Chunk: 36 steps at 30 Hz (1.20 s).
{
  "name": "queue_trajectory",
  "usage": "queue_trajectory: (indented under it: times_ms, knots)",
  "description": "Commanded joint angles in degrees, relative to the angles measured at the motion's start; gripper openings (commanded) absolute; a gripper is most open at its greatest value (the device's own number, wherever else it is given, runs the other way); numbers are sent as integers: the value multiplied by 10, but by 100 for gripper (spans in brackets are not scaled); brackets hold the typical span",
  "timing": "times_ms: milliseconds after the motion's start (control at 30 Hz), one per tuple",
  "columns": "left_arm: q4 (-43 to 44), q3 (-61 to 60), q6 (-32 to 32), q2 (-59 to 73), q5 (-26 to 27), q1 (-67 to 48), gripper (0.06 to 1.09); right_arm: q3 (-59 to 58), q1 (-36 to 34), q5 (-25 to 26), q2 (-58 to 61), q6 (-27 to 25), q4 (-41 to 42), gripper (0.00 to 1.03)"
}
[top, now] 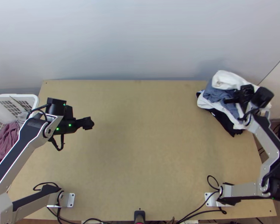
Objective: Fold the t-shirt
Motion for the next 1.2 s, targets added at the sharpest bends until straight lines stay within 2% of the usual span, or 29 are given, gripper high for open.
queue_trajectory:
  times_ms: [0,133,167,233,300,367,567,700,800,900,1167]
  knots:
    - [2,-3,0,3,1,4,105,-83,38,16,-54,11,1,3]
    - [7,-7,0,6,1,2,105,-118,33,16,-63,-4,-1,3]
    - [8,-6,0,7,1,0,105,-125,31,16,-62,-13,-2,7]
    - [10,-5,0,9,1,-2,105,-133,18,15,-63,-11,-3,46]
    - [11,-5,1,9,1,-2,105,-129,11,15,-70,-10,-19,80]
    - [10,-6,2,9,1,-1,105,-115,11,15,-83,-10,-60,98]
    - [11,-8,12,11,1,5,105,-79,18,0,-173,3,-143,100]
    - [11,-11,13,14,1,5,105,-30,40,-13,-242,59,-196,100]
    - [11,-12,13,18,1,3,105,22,53,-14,-252,112,-205,100]
    - [12,-11,13,22,1,0,105,64,52,-12,-209,162,-171,100]
    - [13,-12,8,27,0,0,105,54,42,35,35,163,34,99]
